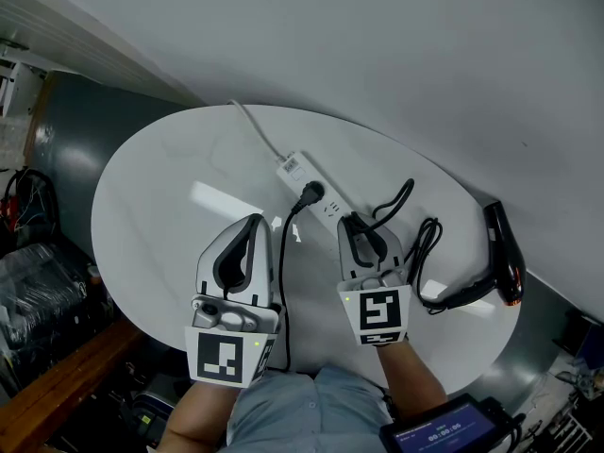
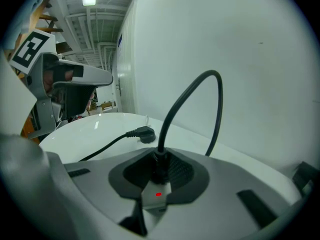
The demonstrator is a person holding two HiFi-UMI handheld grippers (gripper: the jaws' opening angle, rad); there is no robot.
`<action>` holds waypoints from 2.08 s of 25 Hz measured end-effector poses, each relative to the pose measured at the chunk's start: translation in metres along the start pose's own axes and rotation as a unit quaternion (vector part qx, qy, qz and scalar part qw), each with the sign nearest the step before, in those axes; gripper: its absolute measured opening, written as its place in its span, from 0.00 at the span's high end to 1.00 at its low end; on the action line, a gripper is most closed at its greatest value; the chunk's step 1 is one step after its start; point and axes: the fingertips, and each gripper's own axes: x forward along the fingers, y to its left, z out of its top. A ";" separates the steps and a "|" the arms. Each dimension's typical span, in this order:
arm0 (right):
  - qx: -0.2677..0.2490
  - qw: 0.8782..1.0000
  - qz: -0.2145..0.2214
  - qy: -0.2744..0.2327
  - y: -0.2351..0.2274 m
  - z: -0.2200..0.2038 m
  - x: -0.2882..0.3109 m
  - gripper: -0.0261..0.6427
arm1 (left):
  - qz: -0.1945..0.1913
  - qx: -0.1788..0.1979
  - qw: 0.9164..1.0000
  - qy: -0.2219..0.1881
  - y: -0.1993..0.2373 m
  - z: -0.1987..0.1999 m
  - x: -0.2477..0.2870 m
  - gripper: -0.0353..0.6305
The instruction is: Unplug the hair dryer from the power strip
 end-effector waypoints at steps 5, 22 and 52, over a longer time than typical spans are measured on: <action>-0.006 1.000 -0.005 -0.002 0.000 0.001 -0.001 0.88 | 0.004 -0.009 1.000 0.005 0.000 -0.001 -0.001 0.95; -0.055 0.994 -0.007 -0.091 0.000 0.049 -0.015 0.88 | -0.003 0.017 1.000 -0.020 -0.007 0.013 -0.007 0.95; 0.006 0.996 -0.094 -0.008 -0.026 -0.049 -0.141 0.88 | -0.074 0.056 0.992 -0.083 -0.120 0.062 -0.074 0.95</action>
